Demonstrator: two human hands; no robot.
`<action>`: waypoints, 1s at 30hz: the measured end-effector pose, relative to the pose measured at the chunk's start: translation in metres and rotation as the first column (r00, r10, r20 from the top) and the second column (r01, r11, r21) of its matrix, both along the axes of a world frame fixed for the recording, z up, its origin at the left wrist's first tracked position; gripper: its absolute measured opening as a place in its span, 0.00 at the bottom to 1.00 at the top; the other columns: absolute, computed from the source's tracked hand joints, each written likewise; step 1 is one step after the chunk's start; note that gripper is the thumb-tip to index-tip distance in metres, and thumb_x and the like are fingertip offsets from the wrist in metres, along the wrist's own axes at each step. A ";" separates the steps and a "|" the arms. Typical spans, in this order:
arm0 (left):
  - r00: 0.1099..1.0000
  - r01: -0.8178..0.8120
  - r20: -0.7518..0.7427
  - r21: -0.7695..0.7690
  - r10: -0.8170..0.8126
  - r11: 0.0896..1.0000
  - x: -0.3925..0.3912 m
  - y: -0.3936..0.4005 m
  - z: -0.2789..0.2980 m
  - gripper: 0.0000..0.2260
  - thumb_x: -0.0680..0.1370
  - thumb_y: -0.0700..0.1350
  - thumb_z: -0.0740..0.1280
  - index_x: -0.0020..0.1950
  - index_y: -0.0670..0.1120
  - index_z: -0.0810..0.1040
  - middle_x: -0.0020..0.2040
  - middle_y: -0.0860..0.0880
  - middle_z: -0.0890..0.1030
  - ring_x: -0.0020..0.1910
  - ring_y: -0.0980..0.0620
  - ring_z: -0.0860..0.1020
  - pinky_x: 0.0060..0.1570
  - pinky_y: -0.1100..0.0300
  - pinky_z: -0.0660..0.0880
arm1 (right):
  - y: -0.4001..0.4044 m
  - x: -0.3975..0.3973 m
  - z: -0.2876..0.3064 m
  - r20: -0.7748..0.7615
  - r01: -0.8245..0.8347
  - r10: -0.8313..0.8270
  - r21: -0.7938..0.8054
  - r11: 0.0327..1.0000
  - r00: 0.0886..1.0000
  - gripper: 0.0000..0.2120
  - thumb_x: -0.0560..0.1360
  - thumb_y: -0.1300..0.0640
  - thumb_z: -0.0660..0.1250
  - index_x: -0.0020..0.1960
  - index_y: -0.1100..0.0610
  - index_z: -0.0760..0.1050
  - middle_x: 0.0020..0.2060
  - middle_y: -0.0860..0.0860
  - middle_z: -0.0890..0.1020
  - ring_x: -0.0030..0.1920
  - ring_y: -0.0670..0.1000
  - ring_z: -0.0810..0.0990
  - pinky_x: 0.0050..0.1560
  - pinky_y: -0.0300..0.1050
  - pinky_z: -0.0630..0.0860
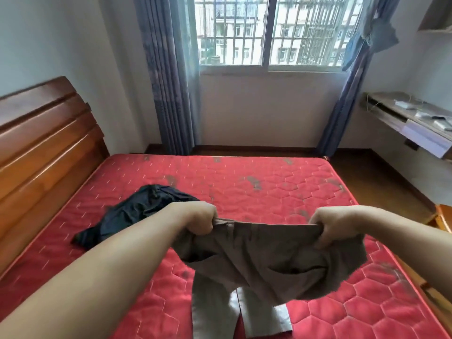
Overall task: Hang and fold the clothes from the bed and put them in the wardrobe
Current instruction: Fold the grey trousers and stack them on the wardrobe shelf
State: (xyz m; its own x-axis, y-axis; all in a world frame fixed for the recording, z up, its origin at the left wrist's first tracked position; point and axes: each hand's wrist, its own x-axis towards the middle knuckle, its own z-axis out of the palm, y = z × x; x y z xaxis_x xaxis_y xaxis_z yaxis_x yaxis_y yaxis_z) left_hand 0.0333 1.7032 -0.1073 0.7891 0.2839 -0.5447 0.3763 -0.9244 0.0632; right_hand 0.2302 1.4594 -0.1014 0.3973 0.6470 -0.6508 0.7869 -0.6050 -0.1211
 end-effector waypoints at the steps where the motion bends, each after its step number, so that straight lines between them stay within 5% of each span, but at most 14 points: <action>1: 0.993 0.042 -0.111 -0.020 -0.044 0.999 0.005 -0.001 -0.002 0.12 0.73 0.36 0.58 0.48 0.45 0.79 0.49 0.44 0.81 0.43 0.46 0.75 0.36 0.62 0.71 | 0.003 0.000 -0.001 -0.060 -0.014 0.006 -0.137 0.990 0.998 0.07 0.68 0.56 0.73 0.45 0.49 0.82 0.42 0.47 0.83 0.47 0.51 0.82 0.50 0.49 0.80; 4: 0.889 0.191 -0.427 0.013 -0.167 0.982 0.023 -0.007 -0.012 0.15 0.74 0.33 0.63 0.60 0.38 0.78 0.53 0.41 0.79 0.45 0.46 0.73 0.20 0.68 0.67 | 0.015 0.003 -0.010 -0.113 -0.065 0.021 -0.399 0.915 0.993 0.15 0.72 0.61 0.71 0.58 0.58 0.79 0.52 0.56 0.82 0.51 0.56 0.81 0.50 0.50 0.79; 6: 0.889 0.198 -0.428 0.031 -0.166 0.980 0.037 -0.005 -0.023 0.16 0.74 0.34 0.63 0.61 0.40 0.78 0.58 0.40 0.79 0.48 0.44 0.75 0.30 0.64 0.70 | 0.028 0.006 -0.021 -0.039 -0.106 0.099 -0.455 0.884 0.994 0.17 0.74 0.60 0.69 0.62 0.62 0.77 0.48 0.58 0.80 0.41 0.55 0.78 0.34 0.38 0.77; 8: 0.968 0.093 -0.240 0.064 -0.076 0.994 0.049 0.006 -0.029 0.14 0.74 0.34 0.60 0.56 0.42 0.80 0.57 0.41 0.80 0.53 0.42 0.78 0.42 0.58 0.73 | 0.037 0.020 -0.033 0.090 -0.050 0.089 -0.364 0.930 0.992 0.14 0.75 0.62 0.65 0.59 0.63 0.78 0.44 0.58 0.80 0.36 0.53 0.75 0.28 0.33 0.73; 10: 0.990 -0.104 0.105 0.121 0.091 0.987 0.068 0.026 -0.019 0.15 0.73 0.34 0.59 0.50 0.47 0.81 0.55 0.44 0.81 0.54 0.42 0.79 0.47 0.55 0.73 | 0.049 0.051 -0.033 0.229 0.156 -0.149 -0.012 0.988 0.962 0.13 0.72 0.65 0.59 0.51 0.55 0.79 0.51 0.55 0.83 0.46 0.55 0.80 0.41 0.39 0.75; 11: 0.948 -0.193 0.283 0.149 0.145 0.970 0.083 0.041 -0.003 0.15 0.73 0.34 0.60 0.50 0.50 0.81 0.56 0.46 0.81 0.55 0.42 0.79 0.48 0.56 0.73 | 0.060 0.071 -0.024 0.263 0.243 -0.299 0.224 0.944 0.917 0.15 0.70 0.64 0.58 0.49 0.51 0.79 0.53 0.53 0.83 0.51 0.55 0.80 0.44 0.43 0.74; 13: 0.799 -0.310 0.584 0.199 0.142 0.930 0.119 0.076 0.053 0.17 0.73 0.37 0.62 0.53 0.55 0.81 0.58 0.49 0.80 0.57 0.43 0.78 0.51 0.56 0.72 | 0.089 0.113 0.020 0.357 0.170 -0.442 0.588 0.791 0.823 0.16 0.71 0.62 0.60 0.52 0.46 0.79 0.55 0.50 0.82 0.56 0.56 0.79 0.49 0.47 0.73; 15: 0.572 -0.404 0.817 0.212 0.065 0.890 0.151 0.106 0.131 0.14 0.73 0.39 0.65 0.53 0.54 0.82 0.55 0.47 0.80 0.56 0.42 0.78 0.53 0.54 0.74 | 0.119 0.148 0.090 0.434 -0.039 -0.510 0.788 0.614 0.742 0.17 0.72 0.61 0.61 0.55 0.45 0.79 0.55 0.50 0.81 0.58 0.56 0.78 0.55 0.51 0.70; 18: 0.179 -0.479 0.984 0.080 0.008 0.874 0.179 0.123 0.243 0.18 0.71 0.34 0.63 0.56 0.48 0.83 0.53 0.42 0.82 0.56 0.40 0.78 0.57 0.49 0.75 | 0.150 0.178 0.196 0.394 -0.231 -0.650 0.917 0.324 0.650 0.18 0.72 0.64 0.61 0.57 0.50 0.79 0.55 0.54 0.79 0.58 0.60 0.75 0.59 0.58 0.66; 21: -0.033 -0.458 0.999 -0.019 0.005 0.889 0.188 0.118 0.319 0.22 0.69 0.31 0.60 0.56 0.45 0.84 0.52 0.42 0.83 0.55 0.43 0.79 0.59 0.53 0.75 | 0.166 0.184 0.269 0.299 -0.304 -0.737 0.943 0.133 0.606 0.20 0.70 0.67 0.59 0.58 0.52 0.78 0.56 0.57 0.78 0.58 0.61 0.73 0.61 0.60 0.66; 25: 0.010 -0.515 0.998 0.064 -0.069 0.855 0.177 0.115 0.329 0.21 0.71 0.32 0.60 0.57 0.47 0.84 0.54 0.44 0.83 0.56 0.42 0.79 0.59 0.52 0.75 | 0.159 0.175 0.279 0.421 -0.441 -0.748 0.877 0.191 0.513 0.21 0.68 0.66 0.60 0.56 0.51 0.78 0.51 0.57 0.79 0.55 0.61 0.74 0.59 0.59 0.63; 30: 0.449 -0.402 0.876 0.372 -0.174 0.837 0.160 0.113 0.219 0.14 0.70 0.41 0.62 0.48 0.51 0.84 0.47 0.50 0.83 0.52 0.43 0.79 0.54 0.51 0.73 | 0.115 0.168 0.167 0.681 -0.448 -0.556 0.732 0.513 0.476 0.11 0.70 0.56 0.64 0.50 0.48 0.80 0.45 0.50 0.82 0.50 0.57 0.78 0.60 0.58 0.61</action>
